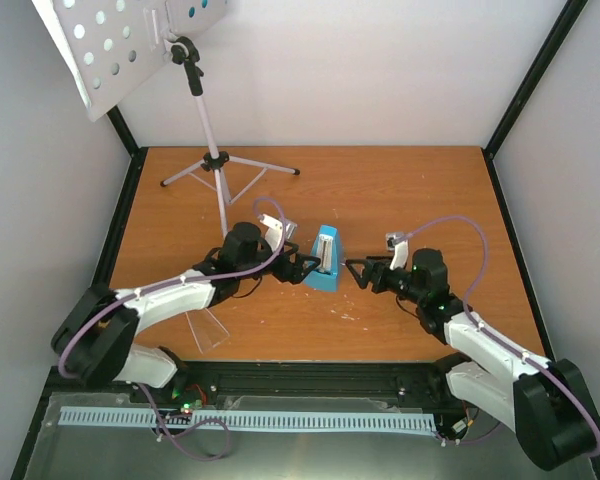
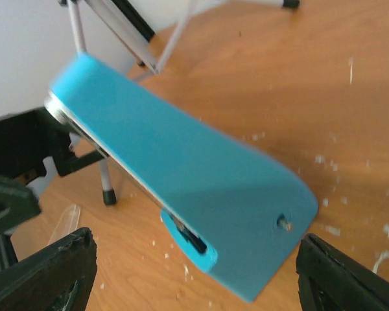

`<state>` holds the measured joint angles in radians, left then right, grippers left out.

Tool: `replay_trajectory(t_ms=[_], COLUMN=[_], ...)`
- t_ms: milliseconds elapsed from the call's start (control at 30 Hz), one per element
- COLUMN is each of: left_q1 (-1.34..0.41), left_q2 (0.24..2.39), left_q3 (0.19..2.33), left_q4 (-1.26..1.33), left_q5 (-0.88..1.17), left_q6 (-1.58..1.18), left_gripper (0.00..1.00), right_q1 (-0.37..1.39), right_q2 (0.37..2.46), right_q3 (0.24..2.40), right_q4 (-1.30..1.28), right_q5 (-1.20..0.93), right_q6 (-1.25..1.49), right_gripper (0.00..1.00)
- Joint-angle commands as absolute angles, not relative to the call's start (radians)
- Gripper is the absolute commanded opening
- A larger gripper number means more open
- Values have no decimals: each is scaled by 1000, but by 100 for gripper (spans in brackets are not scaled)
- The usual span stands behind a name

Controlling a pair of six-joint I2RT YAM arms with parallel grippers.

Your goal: Pack up the instrument practice props

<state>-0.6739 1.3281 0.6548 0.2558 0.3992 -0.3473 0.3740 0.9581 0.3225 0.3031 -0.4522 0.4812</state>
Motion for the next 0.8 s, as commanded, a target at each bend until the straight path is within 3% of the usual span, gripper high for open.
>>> replay_trajectory(t_ms=[0,200,433,600,767], left_q1=[-668,-662,-661,-661,-661], left_q2=[1418,1491,1495,1500,1547], left_q3=[670,641,622,602,630], left_q4=[422,481,440,470,455], left_q5=[405,456,350,402,419], left_q6=[-456,-457,-441,-406,-384], left_gripper=[94,99,99,99,99], right_q1=[406,443,463,475,477], right_q2=[1005,1065,1177,1239,1306], right_q3=[280,286,312,323,356], right_q4=[325,360,454,510,546], right_q5=[-488,-461,-437,-427,-425], right_q6=[553,527,546,537,525], right_gripper=[83,90,85,81,67])
